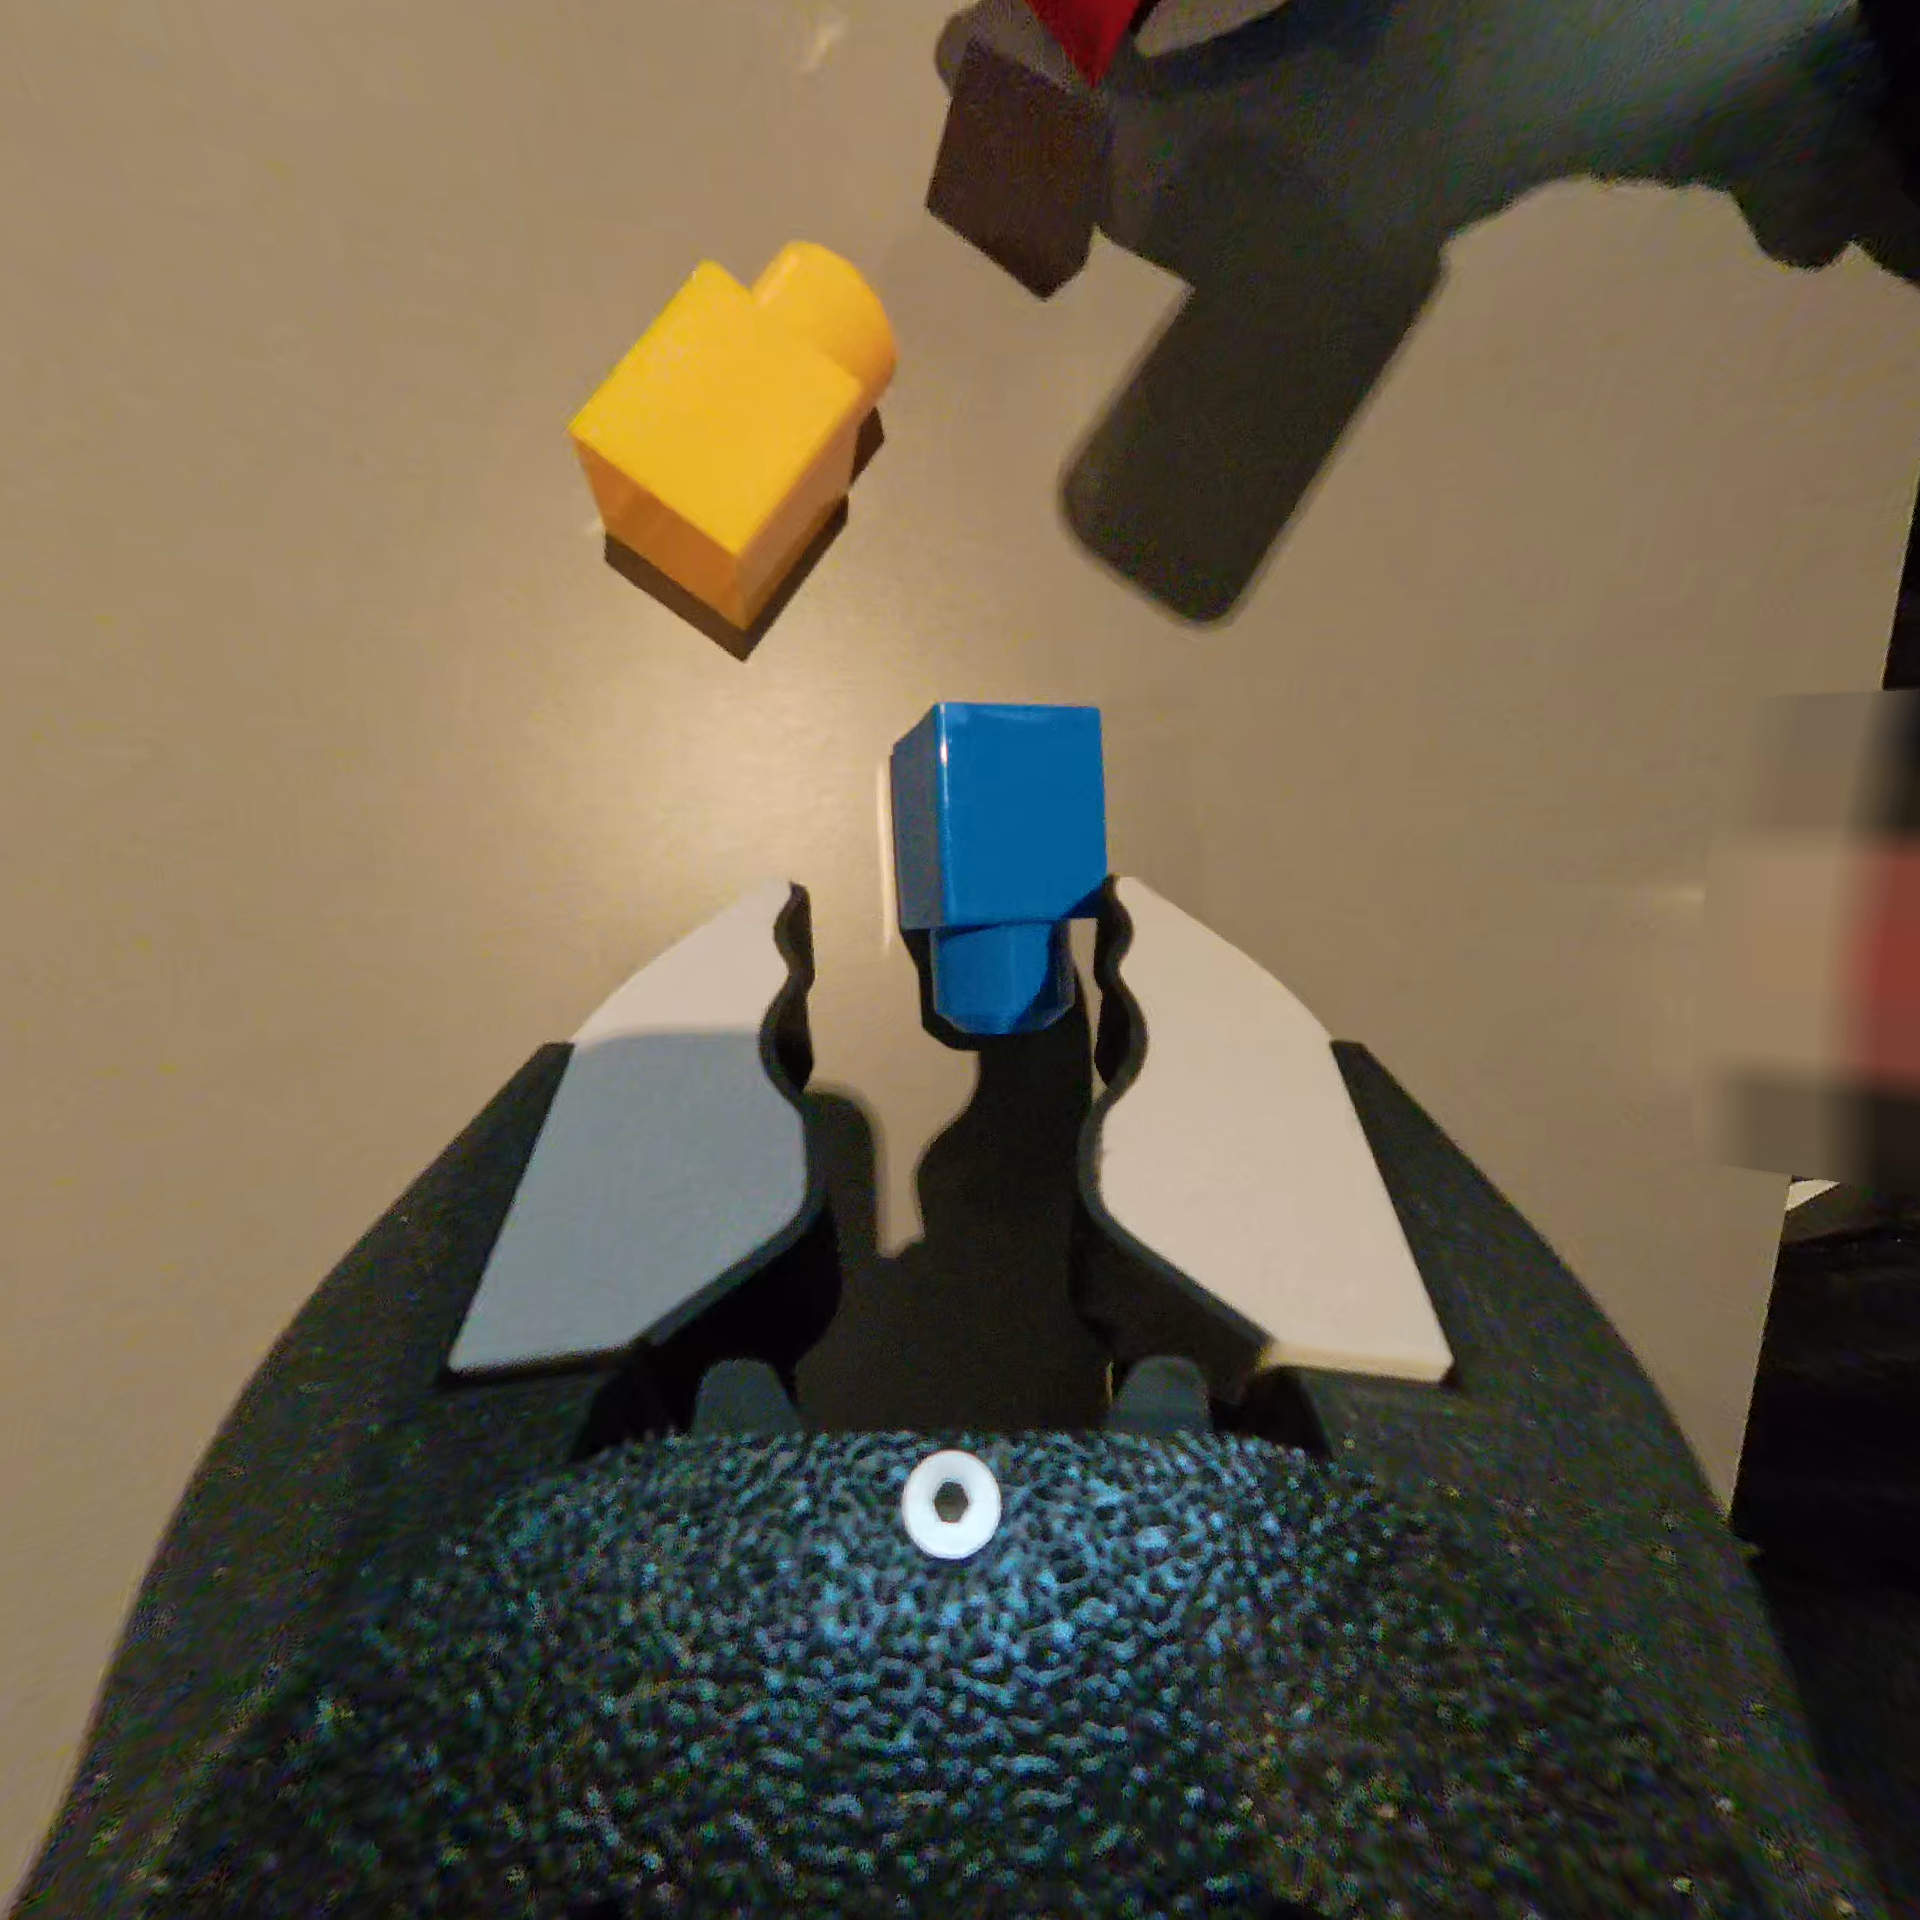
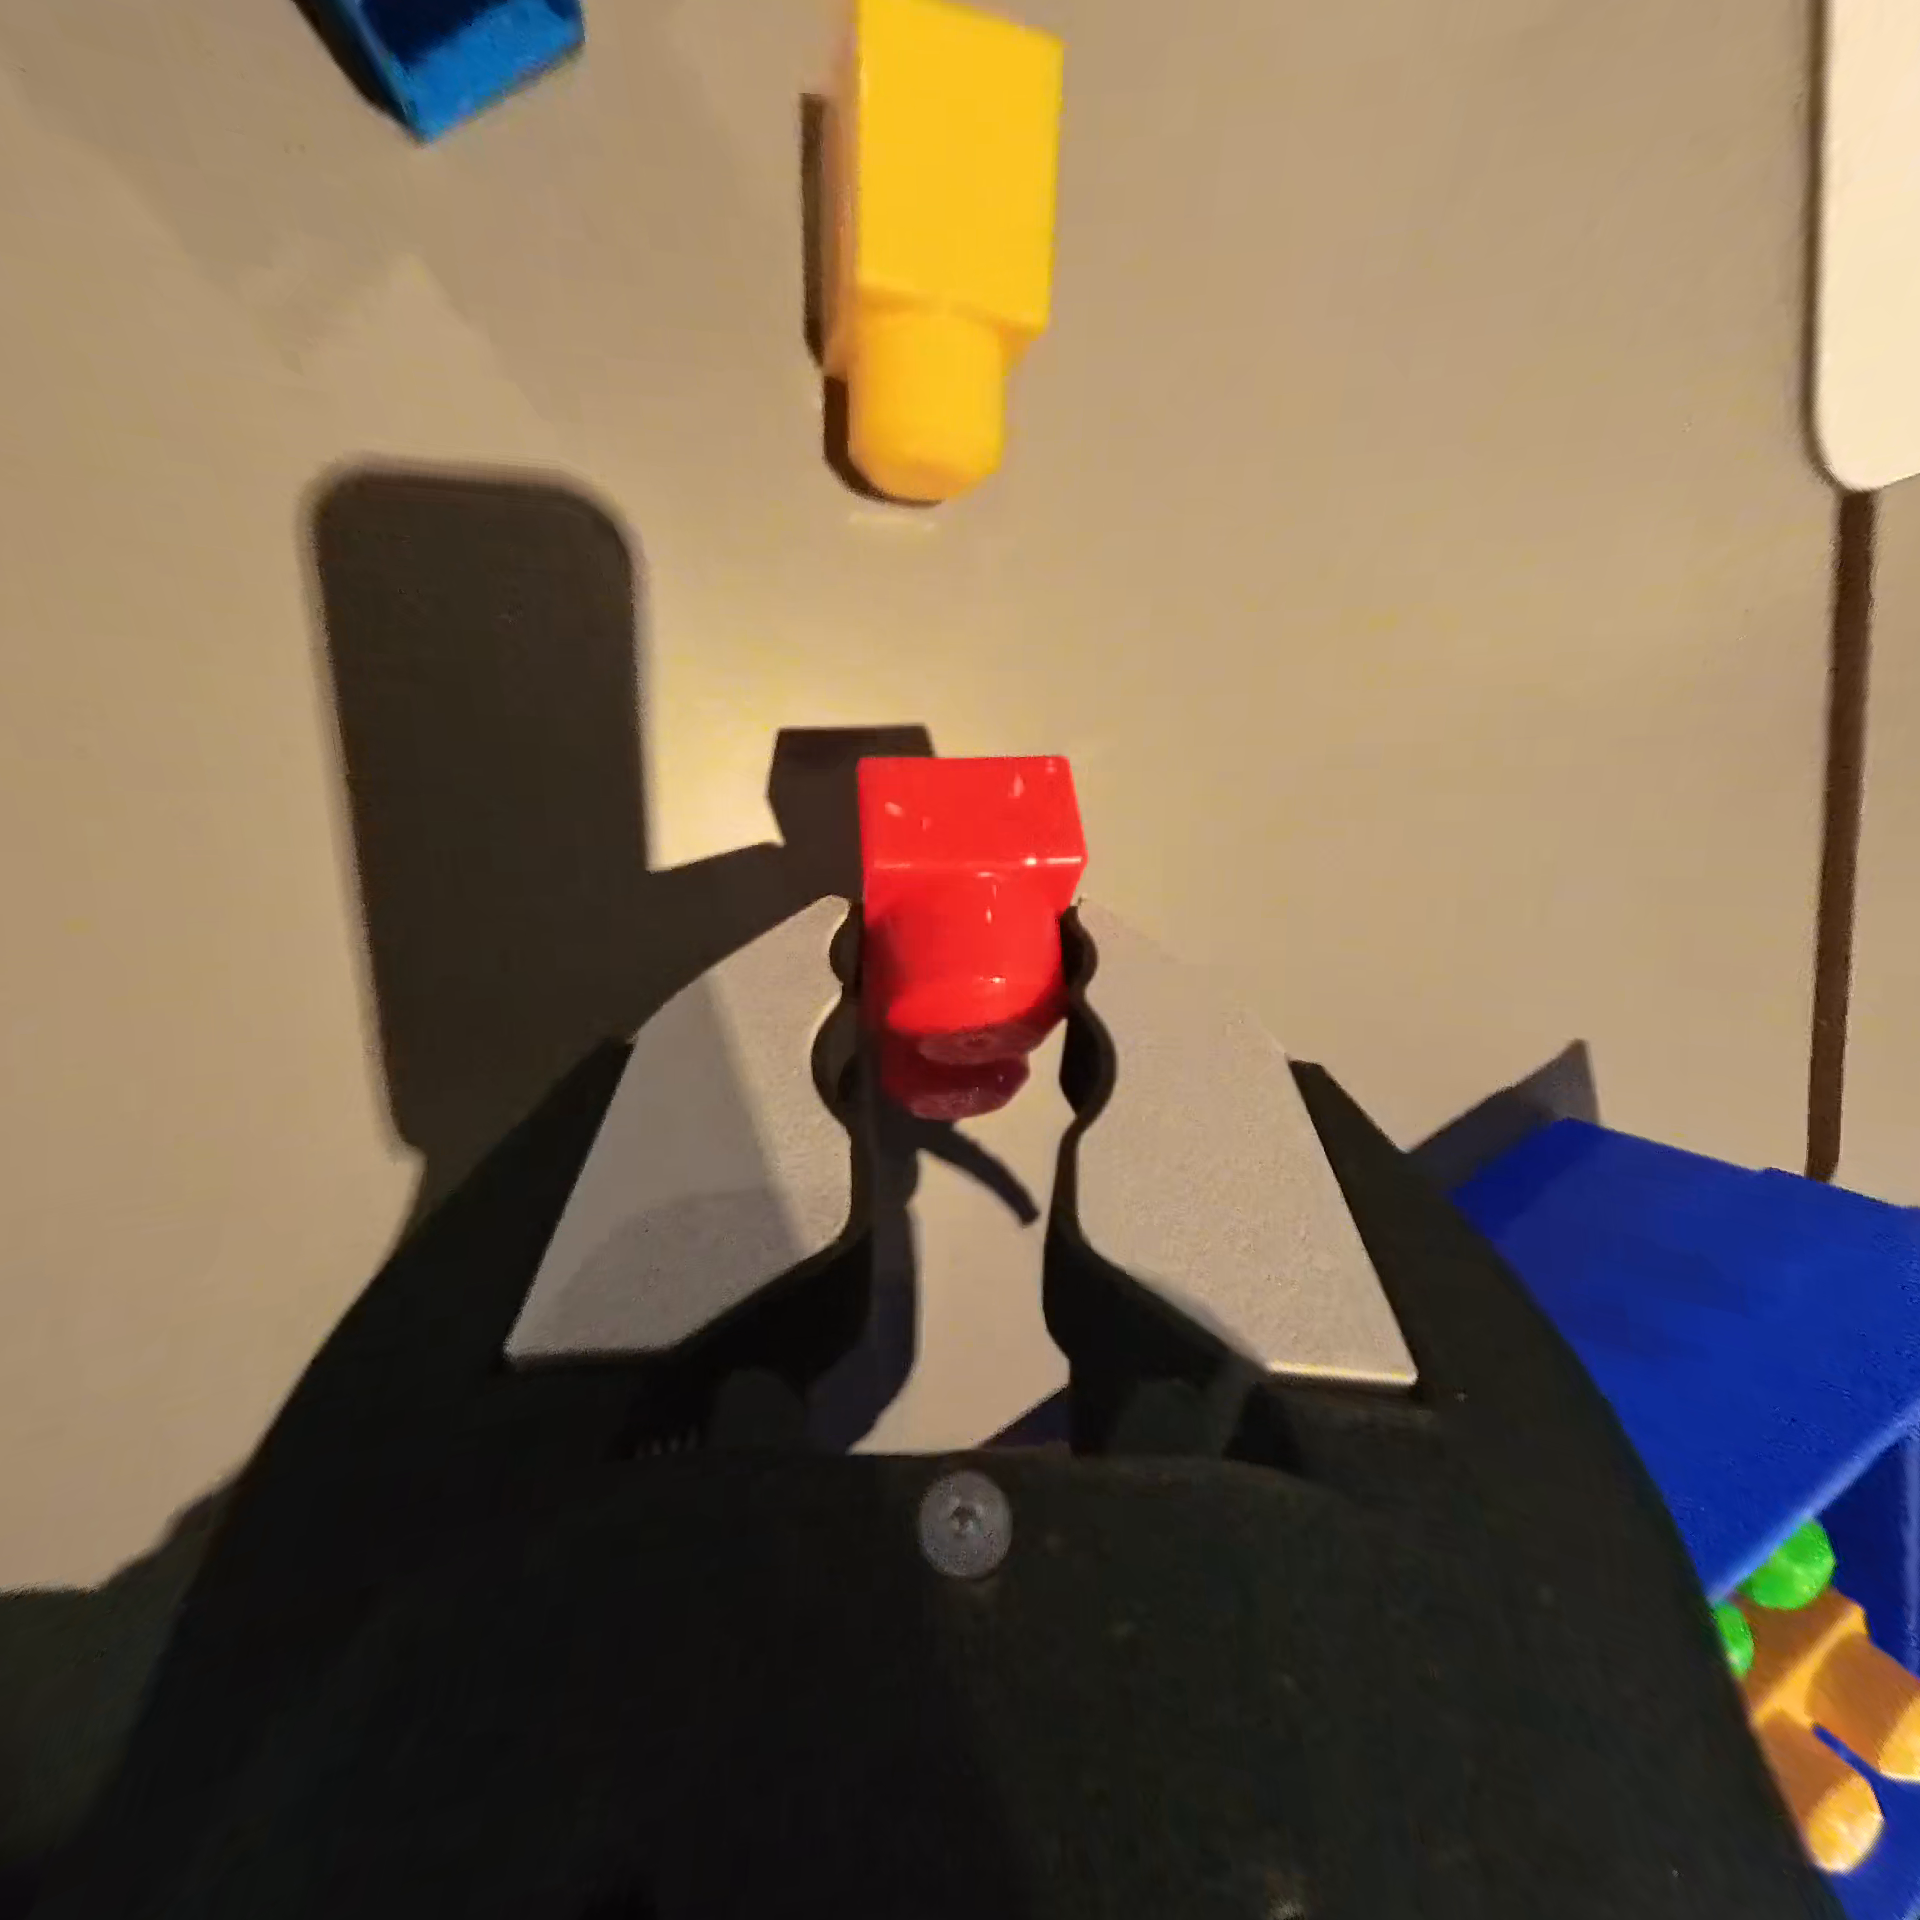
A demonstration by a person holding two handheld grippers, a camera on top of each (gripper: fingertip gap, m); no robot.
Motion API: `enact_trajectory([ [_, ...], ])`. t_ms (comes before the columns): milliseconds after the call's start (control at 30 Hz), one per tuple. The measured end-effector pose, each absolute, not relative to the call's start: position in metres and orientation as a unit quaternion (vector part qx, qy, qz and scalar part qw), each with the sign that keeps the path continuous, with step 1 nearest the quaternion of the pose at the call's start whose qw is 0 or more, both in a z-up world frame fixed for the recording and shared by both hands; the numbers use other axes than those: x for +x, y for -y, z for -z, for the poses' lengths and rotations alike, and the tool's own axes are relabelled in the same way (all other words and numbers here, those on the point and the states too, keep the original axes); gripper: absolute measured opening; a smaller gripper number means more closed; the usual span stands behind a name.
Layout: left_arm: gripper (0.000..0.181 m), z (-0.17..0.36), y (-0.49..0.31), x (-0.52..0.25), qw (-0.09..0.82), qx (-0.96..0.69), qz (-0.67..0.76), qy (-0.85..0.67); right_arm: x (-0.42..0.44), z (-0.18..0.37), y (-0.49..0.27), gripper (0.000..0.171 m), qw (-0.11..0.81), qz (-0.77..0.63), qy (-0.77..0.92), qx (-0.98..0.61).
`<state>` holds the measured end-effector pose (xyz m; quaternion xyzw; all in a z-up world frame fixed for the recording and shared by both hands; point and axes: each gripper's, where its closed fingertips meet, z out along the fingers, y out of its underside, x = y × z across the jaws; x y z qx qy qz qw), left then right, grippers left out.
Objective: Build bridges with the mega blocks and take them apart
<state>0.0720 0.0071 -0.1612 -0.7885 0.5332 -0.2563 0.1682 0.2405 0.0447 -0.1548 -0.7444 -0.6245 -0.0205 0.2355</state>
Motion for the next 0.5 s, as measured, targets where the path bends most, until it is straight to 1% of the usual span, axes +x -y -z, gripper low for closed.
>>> enact_trajectory([
  [200, 0.054, 0.162, -0.005, 0.073, 0.171, -0.783, 0.239, -0.549, 0.239, 0.178, -0.04, 0.035, 0.187, 0.039, 0.643, -0.741],
  [500, 0.055, 0.163, -0.01, 0.07, 0.18, -0.785, 0.226, -0.548, 0.233, 0.178, -0.044, 0.035, 0.213, 0.015, 0.639, -0.739],
])
